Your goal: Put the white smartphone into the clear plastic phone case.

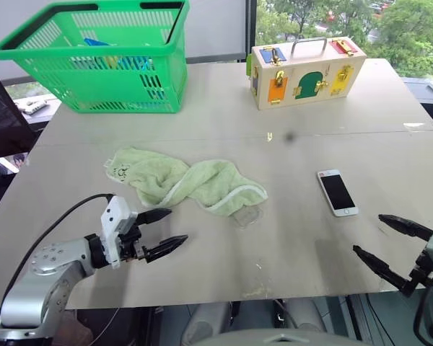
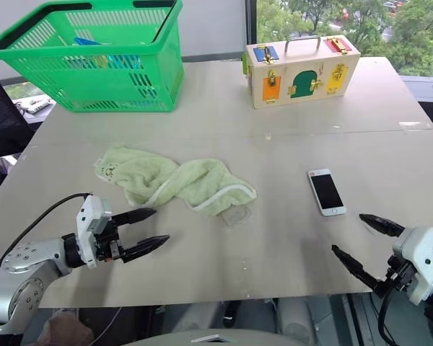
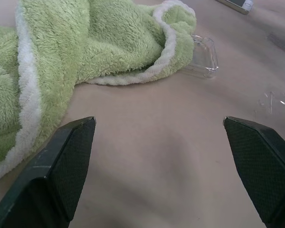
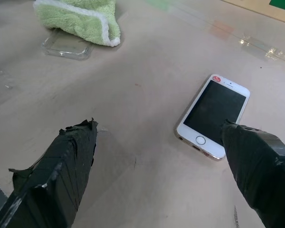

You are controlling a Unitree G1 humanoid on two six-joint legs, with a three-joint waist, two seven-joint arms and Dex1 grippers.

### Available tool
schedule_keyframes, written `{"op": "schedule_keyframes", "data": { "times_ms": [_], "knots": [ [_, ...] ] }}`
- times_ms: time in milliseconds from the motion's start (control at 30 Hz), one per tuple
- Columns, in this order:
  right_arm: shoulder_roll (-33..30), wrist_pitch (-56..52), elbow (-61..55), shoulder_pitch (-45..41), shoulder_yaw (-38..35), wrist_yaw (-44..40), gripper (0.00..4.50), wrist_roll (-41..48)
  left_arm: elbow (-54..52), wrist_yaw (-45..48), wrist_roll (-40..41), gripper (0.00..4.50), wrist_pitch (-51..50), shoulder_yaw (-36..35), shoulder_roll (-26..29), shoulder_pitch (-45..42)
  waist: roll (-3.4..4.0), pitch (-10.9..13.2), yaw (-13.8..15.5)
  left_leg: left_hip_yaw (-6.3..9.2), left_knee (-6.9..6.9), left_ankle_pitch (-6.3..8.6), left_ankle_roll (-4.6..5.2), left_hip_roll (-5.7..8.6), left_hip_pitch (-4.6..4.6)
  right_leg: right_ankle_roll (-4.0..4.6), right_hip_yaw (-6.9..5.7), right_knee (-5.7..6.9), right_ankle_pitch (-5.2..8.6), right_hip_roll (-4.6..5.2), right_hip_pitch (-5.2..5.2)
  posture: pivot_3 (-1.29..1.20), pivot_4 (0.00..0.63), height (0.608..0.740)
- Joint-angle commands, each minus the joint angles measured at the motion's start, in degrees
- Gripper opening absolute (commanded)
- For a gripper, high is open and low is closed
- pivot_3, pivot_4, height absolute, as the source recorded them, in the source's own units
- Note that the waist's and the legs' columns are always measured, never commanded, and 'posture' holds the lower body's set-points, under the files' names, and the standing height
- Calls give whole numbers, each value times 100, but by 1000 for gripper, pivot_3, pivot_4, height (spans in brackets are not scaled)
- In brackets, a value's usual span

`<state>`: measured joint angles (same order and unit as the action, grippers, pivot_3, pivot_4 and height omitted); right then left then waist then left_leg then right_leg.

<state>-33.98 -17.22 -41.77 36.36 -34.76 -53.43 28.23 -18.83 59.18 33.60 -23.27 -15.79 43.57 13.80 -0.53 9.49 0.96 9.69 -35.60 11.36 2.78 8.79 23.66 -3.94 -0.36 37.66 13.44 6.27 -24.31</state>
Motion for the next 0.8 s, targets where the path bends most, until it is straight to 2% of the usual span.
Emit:
{"op": "schedule_keyframes", "data": {
  "times_ms": [33,133,300,400,567,633,700,800],
  "knots": [
    [-58,94,-236,-171,-13,85,4500,208,-184,-278,72,4455,20,8,-175,-374,2,1,0,0,0,0,0,0,0,0,0,0,0,0,0,0,150,740],
    [-177,-214,-650,-683,320,381,4500,632,-146,-570,119,4455,-39,239,-463,-1091,2,4,25,1,-5,0,0,0,2,-1,-4,2,0,1,2,0,150,740],
    [-533,-650,-1100,-1283,703,724,4500,1071,-124,-992,-107,4455,-621,689,-434,-1759,-1,1,-8,-1,-12,-1,0,-3,0,-1,-9,2,-1,0,6,0,150,740],
    [-637,-709,-1217,-1380,928,829,4500,996,25,-1156,-663,4455,-656,1213,-354,-2091,-2,0,1,-1,-10,1,4,-1,7,4,-11,-7,-17,0,-1,0,150,740],
    [-621,-679,-1357,-1287,1283,1020,4500,760,703,-1313,-1552,4455,-406,2090,-541,-2503,-4,2,62,-1,-9,3,3,-1,8,-1,-13,-13,-28,0,1,0,150,740],
    [-617,-620,-1360,-1218,1358,1026,4500,664,871,-1299,-1679,3940,-401,2245,-624,-2613,-4,2,70,-1,-14,6,0,-1,8,-11,-13,-12,-12,0,3,0,150,740],
    [-603,-578,-1356,-1172,1386,1040,4500,617,958,-1266,-1707,3217,-364,2298,-714,-2674,-2,1,85,0,-18,6,-1,-1,3,-6,-14,-8,-6,-1,8,0,150,740],
    [-574,-514,-1345,-1094,1393,1045,4500,557,1067,-1206,-1627,1664,-269,2222,-862,-2749,-1,0,106,0,-20,6,-1,-1,-1,-7,-14,-3,-5,-1,10,0,150,740]
  ]
}}
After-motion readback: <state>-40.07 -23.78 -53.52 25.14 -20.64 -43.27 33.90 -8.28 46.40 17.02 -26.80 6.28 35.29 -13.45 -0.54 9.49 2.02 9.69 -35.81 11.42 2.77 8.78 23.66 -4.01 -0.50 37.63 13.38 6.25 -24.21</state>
